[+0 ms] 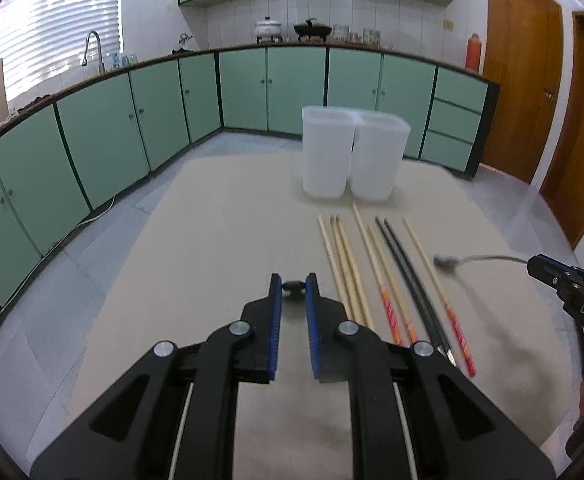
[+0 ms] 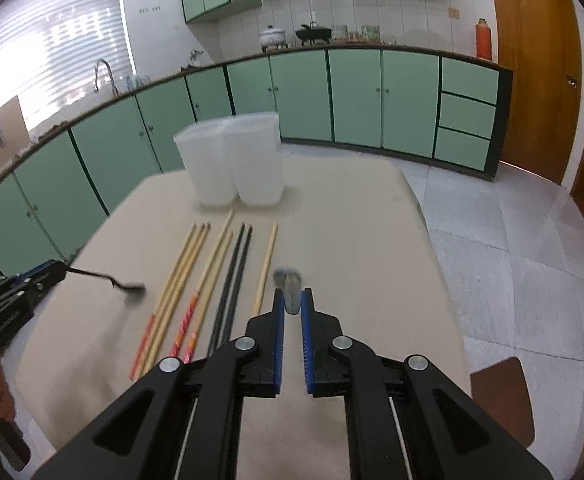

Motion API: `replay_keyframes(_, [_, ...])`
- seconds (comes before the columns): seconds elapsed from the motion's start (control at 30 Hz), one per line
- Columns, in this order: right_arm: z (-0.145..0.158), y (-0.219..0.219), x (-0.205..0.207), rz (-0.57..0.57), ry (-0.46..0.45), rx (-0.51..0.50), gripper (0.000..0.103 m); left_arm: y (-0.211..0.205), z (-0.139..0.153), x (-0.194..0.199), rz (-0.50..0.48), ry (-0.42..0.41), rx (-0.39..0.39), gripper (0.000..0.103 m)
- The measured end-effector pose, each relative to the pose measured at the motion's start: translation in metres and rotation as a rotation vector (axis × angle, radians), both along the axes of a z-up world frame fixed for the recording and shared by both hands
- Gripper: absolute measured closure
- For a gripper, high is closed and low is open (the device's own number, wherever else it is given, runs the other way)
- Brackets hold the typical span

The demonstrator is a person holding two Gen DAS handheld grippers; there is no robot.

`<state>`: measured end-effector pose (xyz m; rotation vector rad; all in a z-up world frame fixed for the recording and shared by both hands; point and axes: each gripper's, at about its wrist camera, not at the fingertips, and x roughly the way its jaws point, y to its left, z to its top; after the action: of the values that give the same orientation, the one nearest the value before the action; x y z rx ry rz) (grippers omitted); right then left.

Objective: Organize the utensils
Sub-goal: 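Lift the black spoon with the right tool and drop it into the white holder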

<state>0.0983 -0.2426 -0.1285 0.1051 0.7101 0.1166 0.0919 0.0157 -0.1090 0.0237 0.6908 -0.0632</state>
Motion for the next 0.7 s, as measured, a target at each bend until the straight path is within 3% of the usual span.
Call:
replay_keyframes(0.27, [0.033,-0.007,0.022,0.04,-0.024,0.035,0.095,0.001,0.018,0.025,-0.041,0.002,-0.055,0.092])
replay_keyframes(0.7, [0.055,-0.001,0.04,0.118,-0.017,0.055,0.095,0.006,0.043,0.04,-0.081,-0.002,-0.12,0.092])
